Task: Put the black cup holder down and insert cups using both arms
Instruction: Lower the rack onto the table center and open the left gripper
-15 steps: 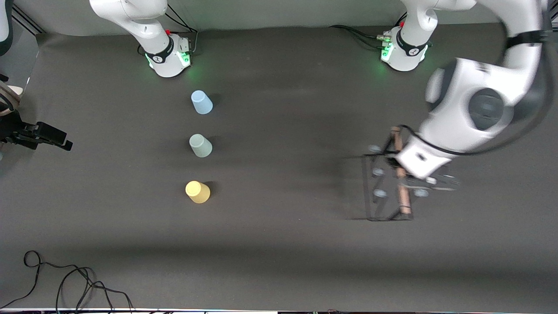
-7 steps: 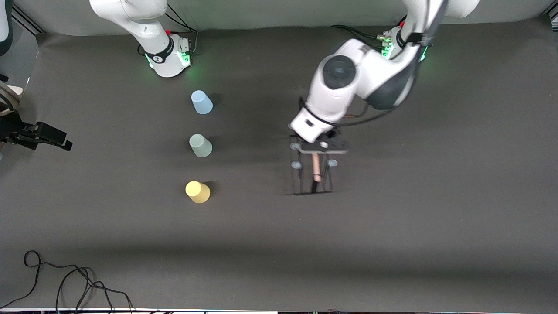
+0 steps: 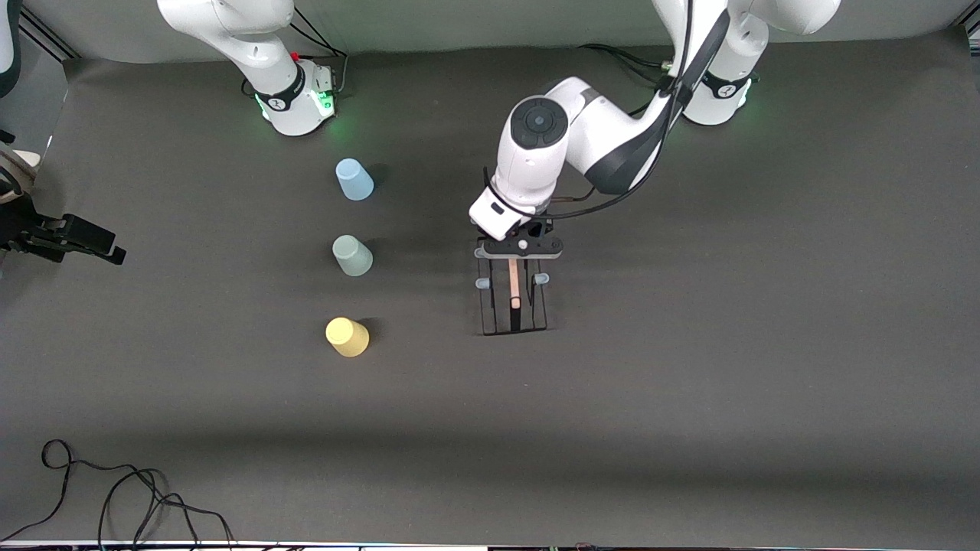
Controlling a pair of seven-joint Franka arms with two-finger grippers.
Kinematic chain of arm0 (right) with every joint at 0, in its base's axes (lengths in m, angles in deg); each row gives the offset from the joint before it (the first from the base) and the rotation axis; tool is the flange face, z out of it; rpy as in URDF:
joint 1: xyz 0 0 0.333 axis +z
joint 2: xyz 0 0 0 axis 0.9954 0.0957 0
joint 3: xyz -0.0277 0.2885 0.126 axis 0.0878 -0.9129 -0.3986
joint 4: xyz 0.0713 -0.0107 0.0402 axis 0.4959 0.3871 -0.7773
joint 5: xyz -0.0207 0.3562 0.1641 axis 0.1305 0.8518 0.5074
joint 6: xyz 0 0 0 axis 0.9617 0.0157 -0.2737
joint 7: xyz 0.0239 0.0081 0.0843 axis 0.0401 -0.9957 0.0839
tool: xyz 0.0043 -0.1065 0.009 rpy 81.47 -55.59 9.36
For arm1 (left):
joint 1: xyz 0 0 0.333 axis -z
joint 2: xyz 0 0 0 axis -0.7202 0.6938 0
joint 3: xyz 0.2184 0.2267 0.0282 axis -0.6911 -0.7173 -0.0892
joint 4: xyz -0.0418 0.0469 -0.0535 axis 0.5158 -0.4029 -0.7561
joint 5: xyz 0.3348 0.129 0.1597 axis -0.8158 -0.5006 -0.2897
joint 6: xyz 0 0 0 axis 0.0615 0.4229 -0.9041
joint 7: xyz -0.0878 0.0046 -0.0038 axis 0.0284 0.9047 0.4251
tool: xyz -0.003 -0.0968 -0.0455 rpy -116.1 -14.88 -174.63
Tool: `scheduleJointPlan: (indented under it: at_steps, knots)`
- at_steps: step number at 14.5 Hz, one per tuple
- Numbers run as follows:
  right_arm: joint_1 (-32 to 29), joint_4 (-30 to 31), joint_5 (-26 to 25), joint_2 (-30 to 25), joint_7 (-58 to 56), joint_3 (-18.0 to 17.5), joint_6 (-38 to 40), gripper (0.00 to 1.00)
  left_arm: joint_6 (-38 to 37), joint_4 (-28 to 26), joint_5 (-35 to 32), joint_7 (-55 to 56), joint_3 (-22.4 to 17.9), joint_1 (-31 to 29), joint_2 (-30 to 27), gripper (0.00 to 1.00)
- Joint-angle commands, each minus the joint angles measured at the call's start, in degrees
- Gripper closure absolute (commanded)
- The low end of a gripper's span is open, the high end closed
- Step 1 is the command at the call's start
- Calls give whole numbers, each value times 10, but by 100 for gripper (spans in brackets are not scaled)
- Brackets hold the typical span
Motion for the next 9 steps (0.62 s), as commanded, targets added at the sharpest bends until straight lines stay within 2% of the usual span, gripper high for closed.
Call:
scheduleJointPlan:
  at_steps: [1,9]
  knots:
    - [-4,-15,-6,7,-7,-2,10,0,1,17,8,6,-10,4,7,100]
    - [-4,-15,-6,7,-7,-2,10,0,18,21,21,-1,-10,6,29,100]
